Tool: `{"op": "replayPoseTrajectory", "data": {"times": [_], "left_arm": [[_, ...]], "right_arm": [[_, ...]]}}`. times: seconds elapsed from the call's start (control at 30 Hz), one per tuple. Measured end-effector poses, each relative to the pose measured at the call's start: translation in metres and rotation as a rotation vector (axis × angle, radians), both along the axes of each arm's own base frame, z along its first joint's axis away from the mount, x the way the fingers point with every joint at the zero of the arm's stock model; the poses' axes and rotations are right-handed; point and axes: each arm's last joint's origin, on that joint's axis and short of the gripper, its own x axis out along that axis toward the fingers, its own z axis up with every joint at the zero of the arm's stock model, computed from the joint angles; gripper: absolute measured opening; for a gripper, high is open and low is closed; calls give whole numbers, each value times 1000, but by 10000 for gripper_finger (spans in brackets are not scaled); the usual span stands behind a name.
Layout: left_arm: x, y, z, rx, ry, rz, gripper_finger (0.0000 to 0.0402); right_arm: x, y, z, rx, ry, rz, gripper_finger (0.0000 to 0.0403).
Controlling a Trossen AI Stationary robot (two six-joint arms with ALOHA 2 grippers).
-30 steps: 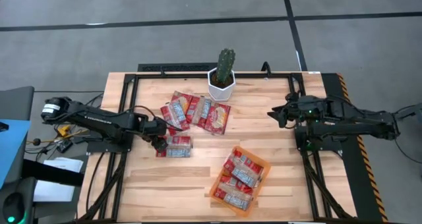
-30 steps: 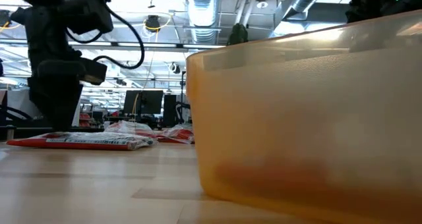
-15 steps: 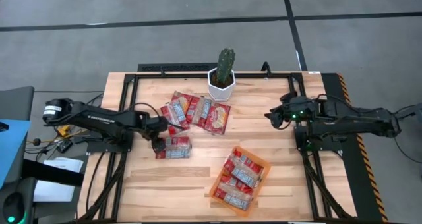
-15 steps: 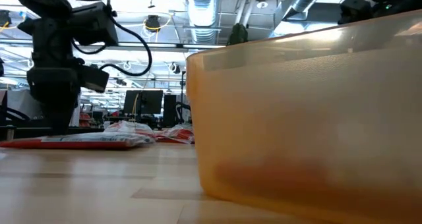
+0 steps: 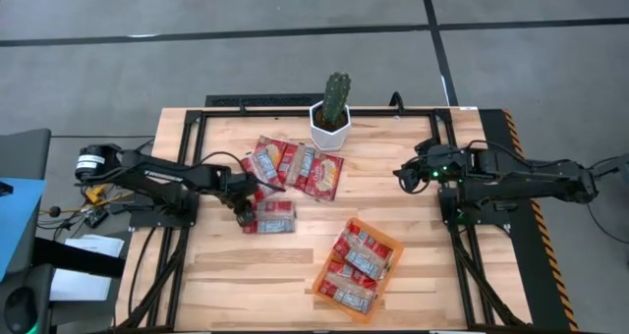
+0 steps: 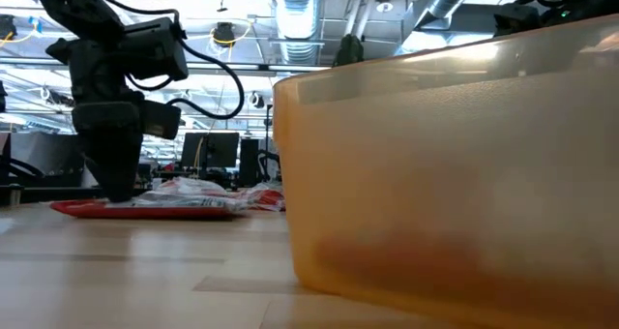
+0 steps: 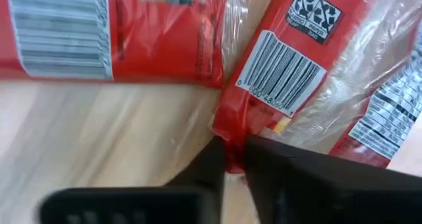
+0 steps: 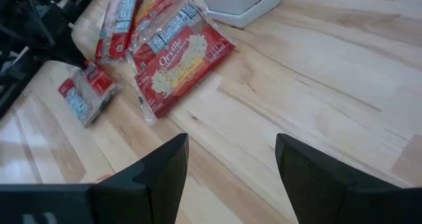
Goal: Sort popcorn bags into baskets
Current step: Put the red popcorn bag into the orange container
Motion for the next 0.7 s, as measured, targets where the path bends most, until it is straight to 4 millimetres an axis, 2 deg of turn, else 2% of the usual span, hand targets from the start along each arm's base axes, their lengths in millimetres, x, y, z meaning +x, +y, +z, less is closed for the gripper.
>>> {"op": "replayPoseTrajectory", "data": {"times": [0.07,0.4,0.7], "left_arm": [[1,0,1,-18,1,28,9],[4,-4,3,-179,-8,242,0],[29,-13,30,-219,-116,372,0]], "right_arm": [[0,0,0,2,-2,-3,254],[0,0,0,3,-2,8,254],[0,1,0,-11,5,26,254]]}}
